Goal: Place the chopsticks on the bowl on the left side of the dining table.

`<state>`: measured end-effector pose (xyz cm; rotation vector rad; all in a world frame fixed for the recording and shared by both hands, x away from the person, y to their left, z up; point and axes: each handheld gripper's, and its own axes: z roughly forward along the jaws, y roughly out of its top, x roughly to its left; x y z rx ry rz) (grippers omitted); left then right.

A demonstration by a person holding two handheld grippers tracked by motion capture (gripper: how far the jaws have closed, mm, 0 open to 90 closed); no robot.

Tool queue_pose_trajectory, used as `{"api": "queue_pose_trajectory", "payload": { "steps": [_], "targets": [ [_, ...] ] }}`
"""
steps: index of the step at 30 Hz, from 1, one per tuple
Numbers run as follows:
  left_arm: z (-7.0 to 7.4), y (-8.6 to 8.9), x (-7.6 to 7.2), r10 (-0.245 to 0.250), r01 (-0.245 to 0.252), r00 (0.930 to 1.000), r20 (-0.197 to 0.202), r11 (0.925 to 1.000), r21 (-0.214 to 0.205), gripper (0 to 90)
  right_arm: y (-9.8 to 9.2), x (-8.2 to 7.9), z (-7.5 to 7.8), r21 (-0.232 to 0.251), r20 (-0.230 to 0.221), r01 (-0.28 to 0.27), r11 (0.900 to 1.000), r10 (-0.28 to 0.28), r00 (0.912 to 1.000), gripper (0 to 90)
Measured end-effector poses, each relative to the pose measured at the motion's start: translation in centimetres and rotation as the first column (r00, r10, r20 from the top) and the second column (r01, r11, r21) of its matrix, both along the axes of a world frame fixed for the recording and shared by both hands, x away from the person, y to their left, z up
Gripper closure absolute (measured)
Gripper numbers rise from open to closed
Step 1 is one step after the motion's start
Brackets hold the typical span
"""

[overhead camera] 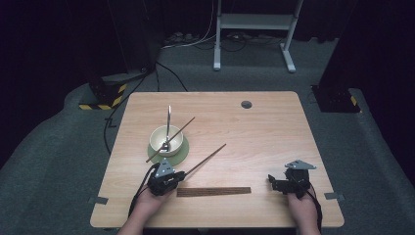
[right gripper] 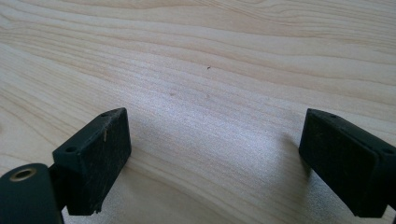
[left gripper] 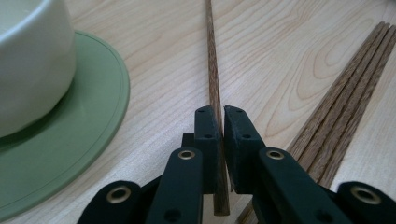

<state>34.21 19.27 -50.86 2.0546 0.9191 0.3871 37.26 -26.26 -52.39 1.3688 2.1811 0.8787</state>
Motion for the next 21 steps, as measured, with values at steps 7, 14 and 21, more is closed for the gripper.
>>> {"api": "queue_pose_trajectory", "payload": {
  "steps": [7, 14, 21],
  "targets": [
    [0.9, 1.0, -0.5, 0.012, -0.011, 0.9996, 0.025, 0.9996, -0.028, 83.8, 0.0, 0.0, 0.0, 0.001, -0.002, 0.0, 1.0, 0.0, 1.0, 8.8],
    [1.7, 1.9, -0.8, 0.028, -0.026, 0.9985, 0.047, 0.9985, -0.049, 83.8, 0.0, 0.0, 0.0, 0.0, -0.001, 0.0, 1.0, 0.0, 1.0, 8.8],
    [2.6, 2.1, -0.9, 0.041, -0.037, 0.997, 0.066, 0.9969, -0.069, 83.9, 0.0, 0.0, 0.0, 0.0, -0.001, -0.001, 1.0, 0.001, 1.0, 8.8]
  ]
}}
